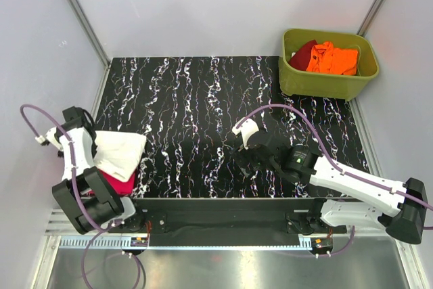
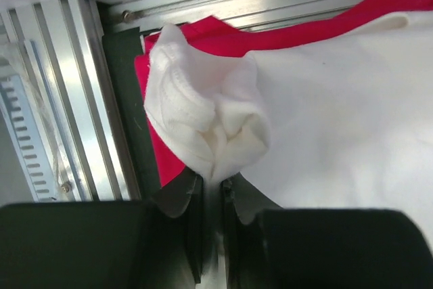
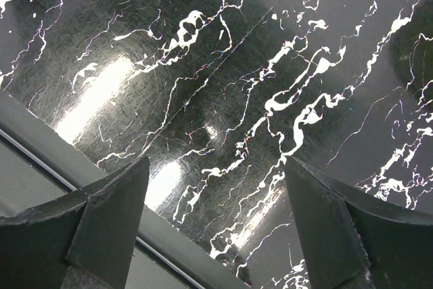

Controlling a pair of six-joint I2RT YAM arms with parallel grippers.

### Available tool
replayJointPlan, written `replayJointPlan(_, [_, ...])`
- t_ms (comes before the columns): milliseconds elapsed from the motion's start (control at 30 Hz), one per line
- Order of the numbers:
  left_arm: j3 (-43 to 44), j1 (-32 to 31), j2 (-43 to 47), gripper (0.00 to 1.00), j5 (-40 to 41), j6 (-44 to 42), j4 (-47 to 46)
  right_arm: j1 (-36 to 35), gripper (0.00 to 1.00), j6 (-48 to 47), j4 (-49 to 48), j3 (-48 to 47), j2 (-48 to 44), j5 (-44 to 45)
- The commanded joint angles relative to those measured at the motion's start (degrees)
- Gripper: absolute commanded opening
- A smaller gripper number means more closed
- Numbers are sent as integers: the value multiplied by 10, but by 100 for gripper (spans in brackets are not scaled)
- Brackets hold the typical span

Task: Fold and stack the t-shirts
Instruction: Neatly place the folded tshirt to the corner

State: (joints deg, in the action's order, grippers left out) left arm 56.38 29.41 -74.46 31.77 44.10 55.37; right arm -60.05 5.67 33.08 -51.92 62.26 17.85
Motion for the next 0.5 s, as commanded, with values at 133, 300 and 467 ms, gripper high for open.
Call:
replayJointPlan(133, [20,75,71,70,12,1,2,3,88,7,8,-19,-12,3])
replayJointPlan(300, [53,10,81,95,-21,39,38,3,89,6,11,-22,-9,3])
replayJointPlan(467, [50,-171,86,89,-89,30,-7,2,89,11,10,-34,8,2])
